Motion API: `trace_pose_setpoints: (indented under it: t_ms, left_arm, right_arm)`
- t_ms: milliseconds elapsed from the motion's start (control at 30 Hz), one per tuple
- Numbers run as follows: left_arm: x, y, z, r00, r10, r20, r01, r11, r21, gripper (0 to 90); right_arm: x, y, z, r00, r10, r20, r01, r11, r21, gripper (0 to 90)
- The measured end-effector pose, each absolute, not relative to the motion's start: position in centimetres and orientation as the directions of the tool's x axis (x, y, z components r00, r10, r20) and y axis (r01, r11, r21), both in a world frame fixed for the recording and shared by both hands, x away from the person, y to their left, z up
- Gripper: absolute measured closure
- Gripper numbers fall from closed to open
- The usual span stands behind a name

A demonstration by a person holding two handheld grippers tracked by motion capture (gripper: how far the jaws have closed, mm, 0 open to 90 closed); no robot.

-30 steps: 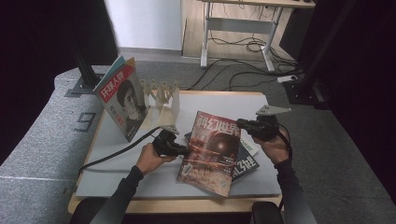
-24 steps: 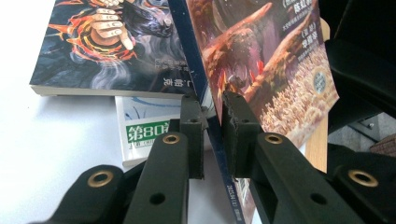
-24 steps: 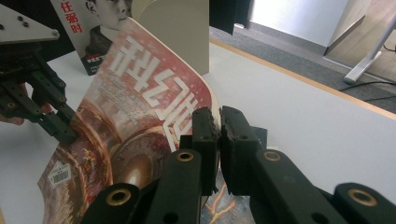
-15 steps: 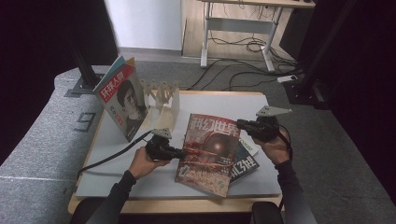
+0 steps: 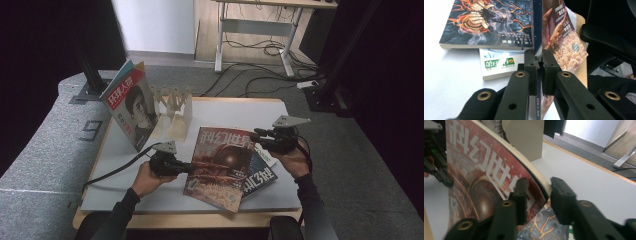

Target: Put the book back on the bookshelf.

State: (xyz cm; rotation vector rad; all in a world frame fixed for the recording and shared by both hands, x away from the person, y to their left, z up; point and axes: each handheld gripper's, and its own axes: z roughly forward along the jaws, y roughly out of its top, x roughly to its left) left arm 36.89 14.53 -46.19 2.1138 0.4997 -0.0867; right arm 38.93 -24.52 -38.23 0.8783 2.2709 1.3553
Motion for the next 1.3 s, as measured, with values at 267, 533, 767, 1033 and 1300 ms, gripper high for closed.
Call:
trace_pose_setpoints:
  t_ms: [267, 533, 767, 1033, 1300]
  left_arm:
    - [36.5, 15.1, -46.2, 0.918, 0.312, -0.246, 0.374, -0.473, 0.797, 85.3]
    - [36.5, 15.2, -46.3, 0.918, 0.311, -0.246, 0.374, -0.470, 0.799, 85.3]
    - [36.5, 15.2, -46.3, 0.916, 0.315, -0.247, 0.377, -0.468, 0.799, 85.1]
    - [36.4, 15.3, -46.1, 0.909, 0.327, -0.258, 0.393, -0.465, 0.794, 84.9]
    - [36.5, 15.9, -45.3, 0.903, 0.351, -0.246, 0.390, -0.434, 0.812, 84.9]
  right_arm:
    - [39.0, -24.6, -40.3, -0.738, 0.666, 0.105, 0.405, 0.314, 0.859, 30.1]
    - [38.8, -23.8, -43.9, -0.785, 0.579, 0.220, 0.463, 0.312, 0.830, 31.0]
    - [38.4, -23.6, -43.5, -0.812, 0.539, 0.227, 0.450, 0.328, 0.831, 64.9]
    - [38.1, -23.5, -42.9, -0.814, 0.537, 0.223, 0.438, 0.314, 0.842, 75.3]
    - [37.8, -22.9, -41.2, -0.835, 0.521, 0.180, 0.383, 0.315, 0.868, 78.6]
